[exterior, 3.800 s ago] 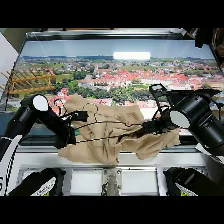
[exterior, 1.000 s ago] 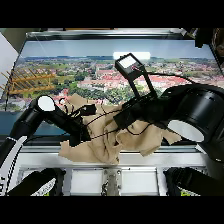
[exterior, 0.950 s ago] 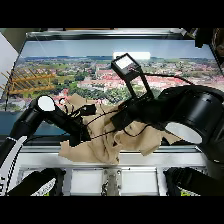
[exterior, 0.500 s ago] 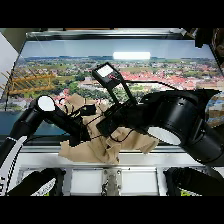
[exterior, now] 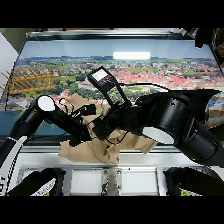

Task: Fold the clothes and pants, and hang the long-sleeved shirts on hangers.

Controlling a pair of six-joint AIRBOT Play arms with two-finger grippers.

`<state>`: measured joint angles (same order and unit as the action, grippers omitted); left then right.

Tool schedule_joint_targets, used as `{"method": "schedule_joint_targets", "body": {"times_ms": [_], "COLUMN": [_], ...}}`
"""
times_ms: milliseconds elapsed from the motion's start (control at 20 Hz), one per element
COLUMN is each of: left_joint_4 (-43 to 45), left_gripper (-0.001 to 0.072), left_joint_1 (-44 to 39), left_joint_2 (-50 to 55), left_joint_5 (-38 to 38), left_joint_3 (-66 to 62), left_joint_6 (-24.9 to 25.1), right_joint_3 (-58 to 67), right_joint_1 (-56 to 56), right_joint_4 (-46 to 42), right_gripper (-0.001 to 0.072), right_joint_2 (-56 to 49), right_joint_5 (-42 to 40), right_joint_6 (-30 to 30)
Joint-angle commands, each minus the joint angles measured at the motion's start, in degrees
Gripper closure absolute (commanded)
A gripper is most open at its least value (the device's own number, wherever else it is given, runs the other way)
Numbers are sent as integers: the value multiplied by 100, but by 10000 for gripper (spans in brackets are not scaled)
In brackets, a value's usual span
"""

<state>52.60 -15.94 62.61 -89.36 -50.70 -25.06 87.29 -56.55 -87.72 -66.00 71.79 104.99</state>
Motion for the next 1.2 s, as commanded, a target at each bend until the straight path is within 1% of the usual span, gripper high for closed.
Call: {"method": "schedule_joint_targets", "body": {"times_ms": [0,100,200,250,350,400,450,650,900,1000,1050,1150], "left_joint_4": [24,24,24,24,24,24,24,22,22,22,22,22], "left_gripper": [690,691,691,691,691,691,690,691,691,690,690,691], "left_joint_1": [4,4,4,4,4,4,4,4,4,4,4,4], "left_joint_2": [2,2,2,2,2,2,2,2,2,2,2,2], "left_joint_5": [-20,-20,-20,-17,-17,-17,-17,-17,-15,-17,-17,-20], "left_joint_3": [0,-2,-2,-2,-2,-2,-2,-2,-2,-2,0,-2], "left_joint_6": [17,20,17,17,17,17,17,20,17,17,17,17], "right_joint_3": [24,164,387,490,605,612,610,610,610,610,610,610], "right_joint_1": [24,170,509,745,1259,1491,1714,2328,2433,2435,2444,2605], "right_joint_4": [254,501,988,1322,1906,2118,2269,2389,2328,2127,2039,2243], "right_gripper": [77,76,75,75,75,75,76,76,76,76,76,76], "right_joint_2": [74,216,328,376,444,455,444,339,308,313,330,402], "right_joint_5": [42,289,811,1113,1665,1869,2006,2149,2144,2063,2015,1956], "right_joint_6": [-203,-326,-623,-870,-1582,-1967,-2203,-3018,-3088,-3115,-3344,-4103]}}
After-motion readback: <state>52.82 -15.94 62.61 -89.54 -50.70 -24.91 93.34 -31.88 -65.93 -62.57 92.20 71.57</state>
